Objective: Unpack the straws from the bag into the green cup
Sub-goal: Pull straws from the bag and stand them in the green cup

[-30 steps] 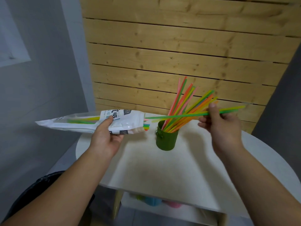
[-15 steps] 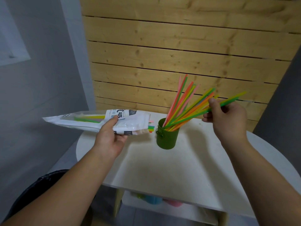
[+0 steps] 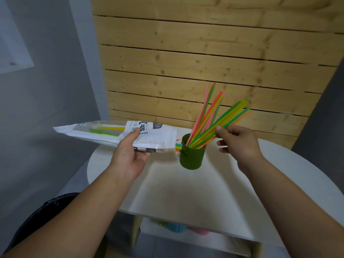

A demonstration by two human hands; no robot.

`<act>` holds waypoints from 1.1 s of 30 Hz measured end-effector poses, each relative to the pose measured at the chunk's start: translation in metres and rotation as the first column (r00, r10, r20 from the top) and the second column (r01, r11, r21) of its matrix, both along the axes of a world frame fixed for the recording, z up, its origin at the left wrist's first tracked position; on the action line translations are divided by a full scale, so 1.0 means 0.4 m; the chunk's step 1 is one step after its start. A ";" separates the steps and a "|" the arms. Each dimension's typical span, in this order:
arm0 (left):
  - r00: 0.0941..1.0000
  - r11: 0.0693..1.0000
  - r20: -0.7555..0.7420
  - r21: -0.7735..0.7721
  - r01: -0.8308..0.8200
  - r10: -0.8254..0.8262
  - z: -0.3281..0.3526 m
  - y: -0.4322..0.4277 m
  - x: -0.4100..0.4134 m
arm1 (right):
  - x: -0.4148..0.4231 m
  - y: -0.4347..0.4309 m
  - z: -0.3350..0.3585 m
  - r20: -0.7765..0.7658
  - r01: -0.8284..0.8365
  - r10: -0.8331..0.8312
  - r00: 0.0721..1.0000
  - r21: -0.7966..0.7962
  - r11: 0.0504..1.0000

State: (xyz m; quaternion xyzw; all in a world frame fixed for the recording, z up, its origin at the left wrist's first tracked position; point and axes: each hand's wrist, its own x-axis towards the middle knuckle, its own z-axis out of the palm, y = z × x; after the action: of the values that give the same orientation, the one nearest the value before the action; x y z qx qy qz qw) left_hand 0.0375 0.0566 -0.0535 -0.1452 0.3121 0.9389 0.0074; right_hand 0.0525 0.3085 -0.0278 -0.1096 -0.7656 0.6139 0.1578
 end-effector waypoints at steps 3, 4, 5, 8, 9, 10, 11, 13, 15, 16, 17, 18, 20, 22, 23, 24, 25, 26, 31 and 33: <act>1.000 1.000 -0.003 0.006 0.004 -0.004 0.000 0.004 0.001 | 0.010 -0.009 -0.014 0.002 0.040 -0.040 0.999 -0.039 0.998; 1.000 1.000 -0.003 0.007 0.005 -0.005 0.001 0.005 0.003 | 0.015 -0.012 -0.020 0.028 0.071 -0.070 0.997 -0.045 0.996; 1.000 1.000 -0.006 0.007 0.006 -0.006 0.003 0.006 0.004 | 0.022 -0.017 -0.025 0.076 0.098 -0.095 0.993 -0.035 0.995; 1.000 1.000 -0.023 -0.001 0.003 -0.003 0.009 0.004 0.009 | 0.048 -0.046 -0.033 0.270 0.062 -0.067 0.961 0.029 0.998; 1.000 1.000 -0.030 -0.005 0.002 -0.002 0.012 0.004 0.011 | 0.055 -0.059 -0.036 0.323 0.022 -0.033 0.946 0.037 0.999; 0.999 1.000 -0.040 -0.013 0.003 -0.003 0.016 0.003 0.013 | 0.063 -0.074 -0.036 0.367 -0.015 0.006 0.930 0.022 1.000; 0.998 1.000 -0.056 -0.028 0.006 -0.008 0.020 0.003 0.015 | 0.069 -0.090 -0.036 0.390 -0.044 0.054 0.919 -0.034 0.998; 0.995 0.997 -0.099 -0.078 0.022 -0.030 0.031 0.005 0.022 | 0.075 -0.124 -0.036 0.366 -0.046 0.159 0.917 -0.299 0.953; 0.987 0.988 -0.149 -0.148 0.040 -0.063 0.044 0.011 0.030 | 0.079 -0.157 -0.032 0.293 -0.001 0.240 0.926 -0.633 0.774; 0.981 0.982 -0.175 -0.183 0.045 -0.078 0.050 0.014 0.036 | 0.080 -0.172 -0.030 0.255 0.016 0.259 0.932 -0.742 0.670; 0.976 0.976 -0.200 -0.213 0.047 -0.091 0.055 0.020 0.041 | 0.081 -0.185 -0.028 0.222 0.025 0.264 0.939 -0.807 0.590; 0.970 0.970 -0.219 -0.239 0.048 -0.102 0.059 0.025 0.048 | 0.082 -0.196 -0.028 0.197 0.031 0.256 0.946 -0.844 0.536; 0.961 0.955 -0.248 -0.292 0.046 -0.122 0.061 0.036 0.060 | 0.083 -0.208 -0.027 0.174 0.049 0.216 0.961 -0.873 0.485; 0.954 0.942 -0.266 -0.334 0.044 -0.139 0.058 0.047 0.069 | 0.086 -0.212 -0.022 0.172 0.069 0.189 0.967 -0.887 0.456; 0.953 0.938 -0.269 -0.345 0.038 -0.138 0.057 0.050 0.070 | 0.086 -0.212 -0.021 0.174 0.076 0.185 0.967 -0.893 0.444; 0.953 0.937 -0.271 -0.349 0.033 -0.134 0.057 0.052 0.070 | 0.084 -0.213 -0.022 0.179 0.085 0.176 0.968 -0.892 0.443; 0.954 0.938 -0.270 -0.346 0.028 -0.128 0.056 0.052 0.069 | 0.081 -0.213 -0.025 0.186 0.092 0.165 0.969 -0.885 0.456; 0.956 0.942 -0.265 -0.334 0.028 -0.122 0.056 0.051 0.066 | 0.078 -0.214 -0.028 0.189 0.092 0.160 0.969 -0.874 0.476; 0.983 0.977 -0.173 -0.211 0.020 -0.058 0.047 0.028 0.041 | 0.076 -0.199 -0.033 0.152 0.019 0.167 0.974 -0.792 0.610; 0.990 0.986 -0.140 -0.164 0.011 -0.034 0.041 0.019 0.033 | 0.075 -0.185 -0.030 0.136 -0.011 0.151 0.979 -0.709 0.705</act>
State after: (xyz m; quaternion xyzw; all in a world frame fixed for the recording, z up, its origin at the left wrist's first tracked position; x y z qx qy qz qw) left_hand 0.0507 0.0643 -0.0370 -0.0746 0.3891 0.9180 -0.0162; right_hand 0.0824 0.2346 -0.0400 -0.1838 -0.4886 0.8529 0.0054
